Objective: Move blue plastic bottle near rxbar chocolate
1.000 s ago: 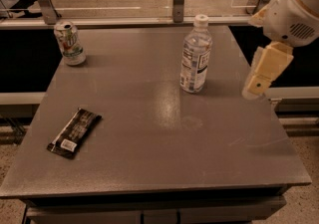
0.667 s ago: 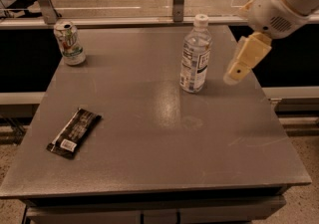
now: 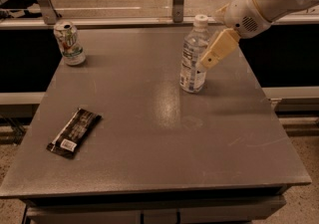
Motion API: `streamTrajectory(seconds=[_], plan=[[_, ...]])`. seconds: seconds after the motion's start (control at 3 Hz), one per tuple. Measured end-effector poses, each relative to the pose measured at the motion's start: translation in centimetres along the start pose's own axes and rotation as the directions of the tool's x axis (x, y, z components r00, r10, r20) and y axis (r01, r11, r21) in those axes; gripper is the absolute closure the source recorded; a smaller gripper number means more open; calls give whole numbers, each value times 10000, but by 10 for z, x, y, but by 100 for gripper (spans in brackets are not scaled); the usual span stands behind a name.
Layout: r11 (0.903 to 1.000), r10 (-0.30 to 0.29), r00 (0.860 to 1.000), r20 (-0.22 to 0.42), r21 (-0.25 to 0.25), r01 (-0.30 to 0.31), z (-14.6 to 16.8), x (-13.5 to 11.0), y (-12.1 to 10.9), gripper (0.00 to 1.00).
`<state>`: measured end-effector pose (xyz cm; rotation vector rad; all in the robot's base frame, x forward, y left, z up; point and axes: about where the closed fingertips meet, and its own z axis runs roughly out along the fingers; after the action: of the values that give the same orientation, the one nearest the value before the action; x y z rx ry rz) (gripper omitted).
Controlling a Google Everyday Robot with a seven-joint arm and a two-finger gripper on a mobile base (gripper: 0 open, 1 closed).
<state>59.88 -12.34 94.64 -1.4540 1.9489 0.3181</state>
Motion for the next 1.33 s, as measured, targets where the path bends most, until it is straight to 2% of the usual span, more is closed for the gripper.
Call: streamTrajectory(seconds=[0.33,1.0,1.33], plan=[[10000,23,10000,32,-90,-23,3,0,1,18],[9999,-7,10000,29,-154,7,7,-1,3,65],[9998,-73,9995,305,-201,79,7,-6,5,88]])
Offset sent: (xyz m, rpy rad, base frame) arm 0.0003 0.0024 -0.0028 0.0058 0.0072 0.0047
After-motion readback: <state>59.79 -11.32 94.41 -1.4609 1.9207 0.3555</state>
